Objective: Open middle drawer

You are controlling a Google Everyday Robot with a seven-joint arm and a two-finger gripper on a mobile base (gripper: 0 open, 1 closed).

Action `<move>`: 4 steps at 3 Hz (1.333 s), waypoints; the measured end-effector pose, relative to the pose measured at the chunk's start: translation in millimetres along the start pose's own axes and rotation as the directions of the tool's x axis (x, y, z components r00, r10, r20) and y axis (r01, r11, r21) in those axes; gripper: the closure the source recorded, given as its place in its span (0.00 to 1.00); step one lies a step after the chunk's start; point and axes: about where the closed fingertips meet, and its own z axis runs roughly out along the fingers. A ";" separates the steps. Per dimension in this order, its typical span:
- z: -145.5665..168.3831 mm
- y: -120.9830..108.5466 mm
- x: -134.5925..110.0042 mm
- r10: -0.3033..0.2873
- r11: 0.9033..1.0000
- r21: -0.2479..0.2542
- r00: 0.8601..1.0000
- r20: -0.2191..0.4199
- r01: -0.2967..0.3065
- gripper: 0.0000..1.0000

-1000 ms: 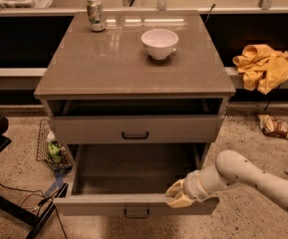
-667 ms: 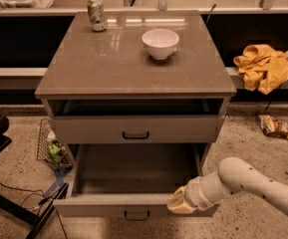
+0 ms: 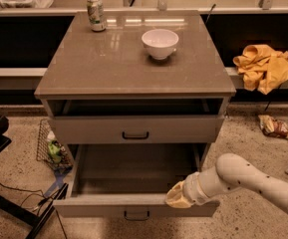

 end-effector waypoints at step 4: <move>-8.0 -51.9 -24.9 -0.003 0.999 0.046 1.000 0.028 0.002 1.00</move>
Offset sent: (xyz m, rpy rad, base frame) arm 0.2256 0.0153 0.0061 0.0399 -0.1514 0.1498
